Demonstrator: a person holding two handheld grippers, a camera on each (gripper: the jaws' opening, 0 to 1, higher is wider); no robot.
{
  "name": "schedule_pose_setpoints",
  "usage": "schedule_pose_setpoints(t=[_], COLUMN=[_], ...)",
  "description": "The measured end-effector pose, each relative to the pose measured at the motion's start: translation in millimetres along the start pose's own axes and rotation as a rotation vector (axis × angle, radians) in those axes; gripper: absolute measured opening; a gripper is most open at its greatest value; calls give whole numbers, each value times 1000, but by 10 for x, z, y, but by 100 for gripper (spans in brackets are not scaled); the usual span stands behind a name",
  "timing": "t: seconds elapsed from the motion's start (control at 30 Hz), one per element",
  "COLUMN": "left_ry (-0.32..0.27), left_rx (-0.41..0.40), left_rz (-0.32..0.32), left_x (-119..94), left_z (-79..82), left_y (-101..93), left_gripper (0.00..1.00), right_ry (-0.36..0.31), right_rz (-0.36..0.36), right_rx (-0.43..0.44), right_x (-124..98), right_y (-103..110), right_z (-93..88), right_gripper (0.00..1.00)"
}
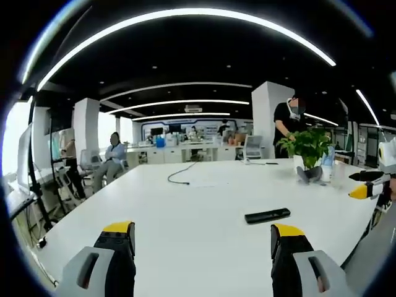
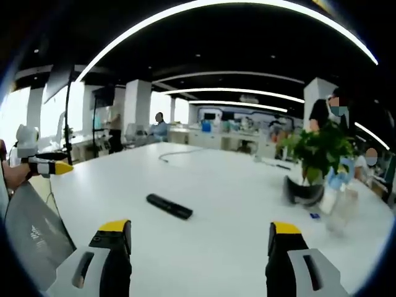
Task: Press the specified remote control buttons in sequence, fully releasing each button before pressing the next.
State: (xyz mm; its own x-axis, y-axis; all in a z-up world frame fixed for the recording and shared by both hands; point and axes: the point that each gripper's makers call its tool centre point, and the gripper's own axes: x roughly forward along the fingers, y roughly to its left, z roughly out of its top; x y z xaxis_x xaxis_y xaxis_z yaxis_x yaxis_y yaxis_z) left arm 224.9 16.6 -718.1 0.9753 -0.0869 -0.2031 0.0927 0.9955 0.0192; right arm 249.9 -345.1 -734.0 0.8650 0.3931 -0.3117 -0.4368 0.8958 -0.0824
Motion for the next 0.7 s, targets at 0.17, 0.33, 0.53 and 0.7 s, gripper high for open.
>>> schedule_pose_setpoints(t=[0.17, 0.33, 0.53, 0.7], left_ry=[3, -11, -9, -15], left_rx=[5, 7, 10, 9], left_rz=[-14, -4, 8, 4], left_x=[8, -2, -11, -16], left_z=[-9, 12, 13, 25], left_y=[-25, -1, 16, 2], left_gripper=[94, 94, 94, 94], right_ry=[-20, -27, -6, -13], right_rz=[-18, -47, -8, -8], right_rx=[7, 30, 10, 13], right_x=[-24, -40, -7, -13], right_y=[-36, -103, -7, -11], right_z=[35, 36, 17, 24], right_gripper=[91, 91, 91, 91])
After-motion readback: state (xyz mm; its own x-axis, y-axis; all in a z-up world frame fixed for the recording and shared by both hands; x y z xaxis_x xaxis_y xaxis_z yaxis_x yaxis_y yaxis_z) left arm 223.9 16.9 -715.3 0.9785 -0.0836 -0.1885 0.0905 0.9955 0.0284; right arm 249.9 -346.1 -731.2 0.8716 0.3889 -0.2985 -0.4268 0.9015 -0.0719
